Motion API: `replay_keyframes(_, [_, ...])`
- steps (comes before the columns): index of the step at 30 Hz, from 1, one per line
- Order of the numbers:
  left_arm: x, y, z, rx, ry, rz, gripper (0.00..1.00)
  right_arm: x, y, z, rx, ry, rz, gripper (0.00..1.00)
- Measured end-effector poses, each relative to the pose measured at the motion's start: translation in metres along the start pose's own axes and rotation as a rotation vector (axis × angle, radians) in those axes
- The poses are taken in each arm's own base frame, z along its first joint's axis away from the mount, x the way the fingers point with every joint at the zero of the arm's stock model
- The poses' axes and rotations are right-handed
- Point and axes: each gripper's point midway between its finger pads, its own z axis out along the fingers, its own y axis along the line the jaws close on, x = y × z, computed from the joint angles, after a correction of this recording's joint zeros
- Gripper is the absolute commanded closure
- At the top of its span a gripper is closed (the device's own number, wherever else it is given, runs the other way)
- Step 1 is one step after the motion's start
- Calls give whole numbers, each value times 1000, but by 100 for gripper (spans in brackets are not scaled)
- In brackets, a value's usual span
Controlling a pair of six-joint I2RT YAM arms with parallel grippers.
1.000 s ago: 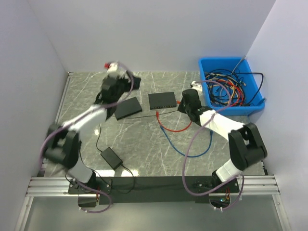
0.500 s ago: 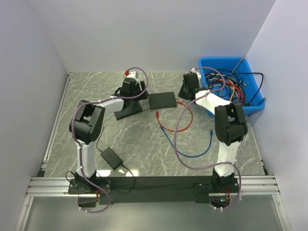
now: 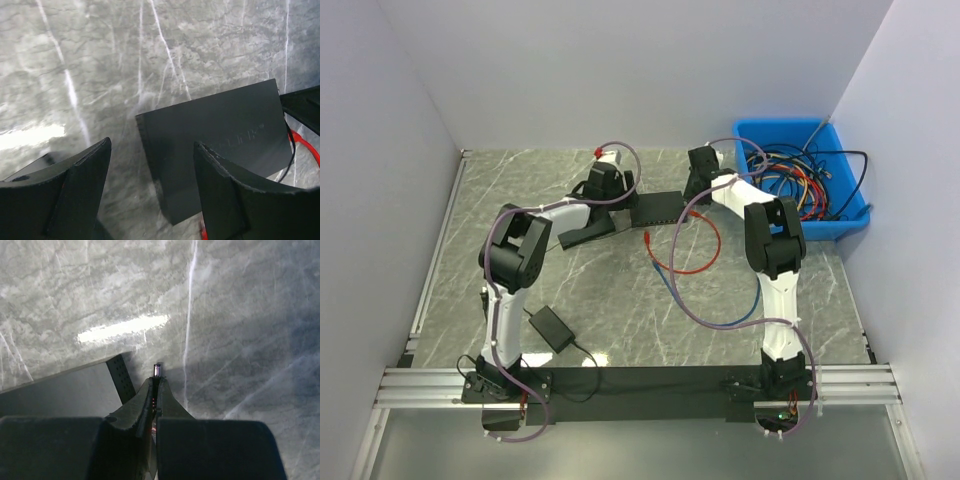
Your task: Insert the plug into the switch port
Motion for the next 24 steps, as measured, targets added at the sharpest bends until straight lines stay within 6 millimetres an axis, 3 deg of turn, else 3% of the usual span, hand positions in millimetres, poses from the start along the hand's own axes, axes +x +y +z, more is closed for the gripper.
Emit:
replay_keyframes(7, [11, -6, 11, 7, 20, 4, 29, 5, 9, -1, -18, 19, -41, 100])
replay_keyframes(12, [18, -3, 13, -12, 37, -2, 29, 8, 41, 2, -56, 17, -107, 100])
replay_keyframes(16, [13, 10, 13, -44, 14, -12, 31, 20, 53, -3, -58, 32, -159, 100])
replay_keyframes(19, [14, 20, 5, -72, 0, -24, 32, 31, 65, -6, -53, 39, -206, 100])
replay_keyframes(24, [26, 42, -27, -141, -5, -60, 33, 50, 92, -13, -67, 33, -277, 100])
